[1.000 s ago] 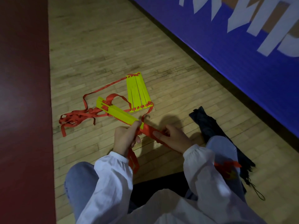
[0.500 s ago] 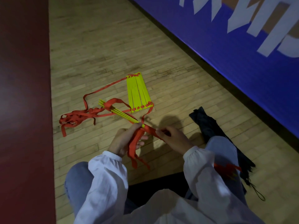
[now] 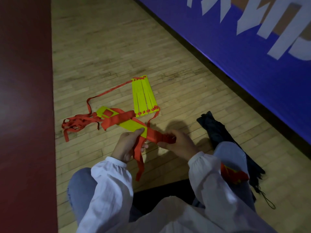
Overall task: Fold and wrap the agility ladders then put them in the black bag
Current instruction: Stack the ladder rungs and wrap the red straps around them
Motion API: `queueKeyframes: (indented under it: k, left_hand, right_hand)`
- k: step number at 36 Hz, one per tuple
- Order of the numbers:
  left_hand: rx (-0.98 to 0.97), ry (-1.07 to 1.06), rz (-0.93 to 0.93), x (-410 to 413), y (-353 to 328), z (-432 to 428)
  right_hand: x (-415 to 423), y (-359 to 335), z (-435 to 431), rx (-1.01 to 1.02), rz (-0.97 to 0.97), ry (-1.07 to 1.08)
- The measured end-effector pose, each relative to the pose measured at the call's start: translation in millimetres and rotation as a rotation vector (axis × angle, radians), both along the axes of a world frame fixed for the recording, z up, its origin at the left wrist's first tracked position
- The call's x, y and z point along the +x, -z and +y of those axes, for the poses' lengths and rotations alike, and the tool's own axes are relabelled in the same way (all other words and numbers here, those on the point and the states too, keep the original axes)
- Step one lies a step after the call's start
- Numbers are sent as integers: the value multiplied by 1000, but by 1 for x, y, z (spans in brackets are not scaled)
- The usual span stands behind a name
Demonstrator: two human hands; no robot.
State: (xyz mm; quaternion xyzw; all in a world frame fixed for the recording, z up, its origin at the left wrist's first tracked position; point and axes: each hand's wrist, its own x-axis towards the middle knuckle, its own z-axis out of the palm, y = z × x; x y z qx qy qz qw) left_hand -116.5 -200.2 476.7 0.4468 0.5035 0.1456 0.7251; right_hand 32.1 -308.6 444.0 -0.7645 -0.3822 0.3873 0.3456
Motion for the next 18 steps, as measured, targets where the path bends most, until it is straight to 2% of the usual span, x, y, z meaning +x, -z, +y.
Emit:
queueKeyframes:
  k: [7,12,18]
  left_hand:
    - [11,48,-15,-2,4,0]
    - [50,63,-16,-5,11,1]
    - [21,95,-26,-5,3,-2]
  right_hand:
    - [6,1,-2,32,-1,19]
    - [12,1,-5,-59,46,-19]
    - [14,8,-5,-78,3,16]
